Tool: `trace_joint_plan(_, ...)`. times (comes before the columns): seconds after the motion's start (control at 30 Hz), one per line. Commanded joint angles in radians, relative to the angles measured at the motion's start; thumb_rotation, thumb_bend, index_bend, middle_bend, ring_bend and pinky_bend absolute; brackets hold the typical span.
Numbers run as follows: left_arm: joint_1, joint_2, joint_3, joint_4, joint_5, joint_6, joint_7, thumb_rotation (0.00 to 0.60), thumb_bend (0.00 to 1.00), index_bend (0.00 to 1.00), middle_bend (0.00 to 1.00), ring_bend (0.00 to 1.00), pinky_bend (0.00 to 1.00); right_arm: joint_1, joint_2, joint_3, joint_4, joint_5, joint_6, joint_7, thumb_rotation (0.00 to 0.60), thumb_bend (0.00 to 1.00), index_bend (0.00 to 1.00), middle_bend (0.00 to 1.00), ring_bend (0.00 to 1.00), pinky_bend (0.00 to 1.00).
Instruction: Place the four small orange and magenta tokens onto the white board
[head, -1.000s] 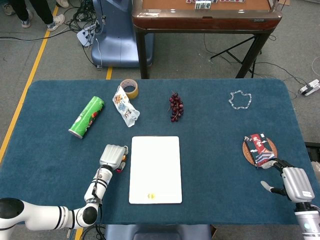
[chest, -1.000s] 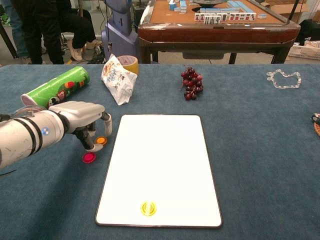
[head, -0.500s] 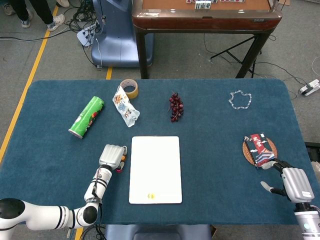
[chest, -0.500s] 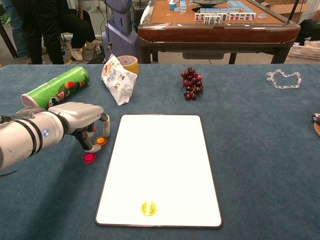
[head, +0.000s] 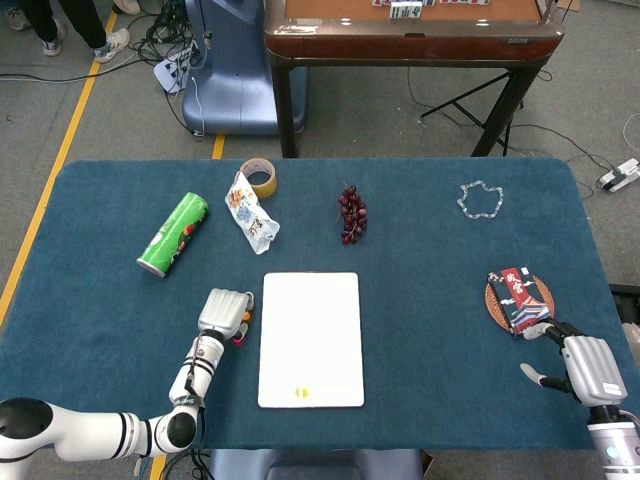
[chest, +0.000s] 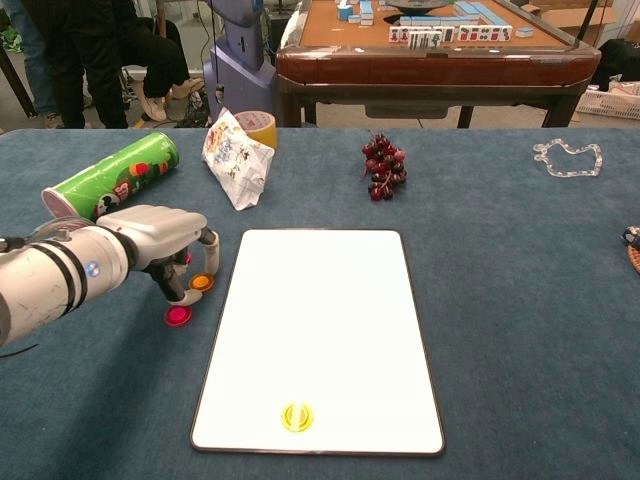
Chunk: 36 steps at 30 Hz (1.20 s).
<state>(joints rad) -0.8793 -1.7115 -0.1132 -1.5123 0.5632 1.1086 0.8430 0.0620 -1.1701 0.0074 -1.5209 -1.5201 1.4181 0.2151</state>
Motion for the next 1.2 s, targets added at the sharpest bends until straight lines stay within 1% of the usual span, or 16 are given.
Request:
trace_joint_plan(0.03,0.004,-0.003,-0.002,0.003,0.005,0.002,-0.006,0.600,0.36,0.50,1.00,1.00,1.00,0.000,-0.001,0.000,0.001,0.000,0.000,0.001,0.600,0.13,0.43,0.37,0.36,0.52)
trace_joint_plan(0.27,0.005,-0.008,-0.001,0.010,0.010,-0.002,0.002,0.600,0.36,0.51,1.00,1.00,1.00,0.000,-0.002,0.000,0.003,0.001,-0.001,0.002,0.600,0.13,0.43,0.37,0.36,0.52)
trace_joint_plan(0.53,0.006,-0.013,-0.002,0.016,0.014,-0.001,0.012,0.600,0.36,0.56,1.00,1.00,1.00,0.000,-0.001,0.001,0.003,0.000,0.001,0.004,0.600,0.13,0.43,0.37,0.36,0.52)
trace_joint_plan(0.83,0.007,-0.012,-0.012,0.008,0.017,0.001,0.013,0.600,0.36,0.60,1.00,1.00,1.00,-0.001,-0.002,0.002,0.006,0.001,0.001,0.008,0.600,0.13,0.43,0.37,0.36,0.52)
trace_joint_plan(1.03,0.006,0.009,-0.024,-0.039,0.040,0.017,0.010,0.600,0.36,0.60,1.00,1.00,1.00,-0.002,0.001,0.004,0.005,0.002,0.005,0.013,0.600,0.13,0.43,0.37,0.36,0.52)
trace_joint_plan(1.2,-0.002,0.042,-0.038,-0.121,0.082,0.044,0.016,0.600,0.36,0.60,1.00,1.00,1.00,-0.002,0.001,0.006,0.007,0.002,0.008,0.016,0.600,0.13,0.43,0.37,0.36,0.52)
